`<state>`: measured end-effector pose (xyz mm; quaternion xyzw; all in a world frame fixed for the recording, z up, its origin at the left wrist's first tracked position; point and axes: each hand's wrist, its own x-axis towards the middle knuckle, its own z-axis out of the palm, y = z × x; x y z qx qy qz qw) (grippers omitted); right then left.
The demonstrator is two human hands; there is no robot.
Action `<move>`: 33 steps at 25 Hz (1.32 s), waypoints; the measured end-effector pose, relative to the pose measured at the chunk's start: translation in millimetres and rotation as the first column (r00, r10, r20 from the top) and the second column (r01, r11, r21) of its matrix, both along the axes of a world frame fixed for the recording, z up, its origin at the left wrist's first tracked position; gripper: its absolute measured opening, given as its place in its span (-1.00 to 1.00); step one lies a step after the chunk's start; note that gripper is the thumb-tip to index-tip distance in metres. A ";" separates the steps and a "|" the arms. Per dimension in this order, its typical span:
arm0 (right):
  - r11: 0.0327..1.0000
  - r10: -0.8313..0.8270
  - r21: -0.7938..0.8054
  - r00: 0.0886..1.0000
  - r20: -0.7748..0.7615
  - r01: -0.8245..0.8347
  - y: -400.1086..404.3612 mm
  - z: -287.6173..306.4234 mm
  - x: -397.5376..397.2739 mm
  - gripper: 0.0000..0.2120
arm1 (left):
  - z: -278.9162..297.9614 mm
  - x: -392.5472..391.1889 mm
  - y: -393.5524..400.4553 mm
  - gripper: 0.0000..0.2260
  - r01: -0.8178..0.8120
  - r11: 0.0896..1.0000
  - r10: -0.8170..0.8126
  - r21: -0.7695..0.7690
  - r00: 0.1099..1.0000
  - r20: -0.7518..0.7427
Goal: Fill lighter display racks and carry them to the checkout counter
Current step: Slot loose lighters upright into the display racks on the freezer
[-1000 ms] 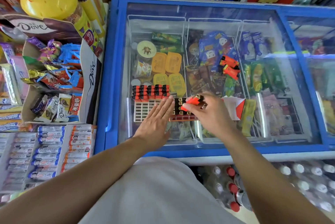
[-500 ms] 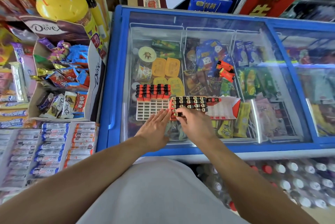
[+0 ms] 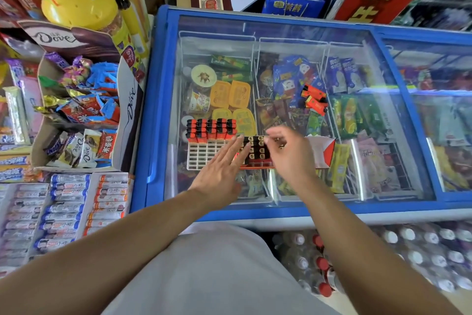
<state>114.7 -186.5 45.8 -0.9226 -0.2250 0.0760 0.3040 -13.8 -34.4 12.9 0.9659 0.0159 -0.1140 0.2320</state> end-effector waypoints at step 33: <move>0.996 -0.090 0.005 0.971 -0.223 0.093 -92.1 29.7 89.4 -0.76 | 0.7 67.0 -24.7 -0.06 0.229 0.896 -0.202 0.381 0.973 -0.111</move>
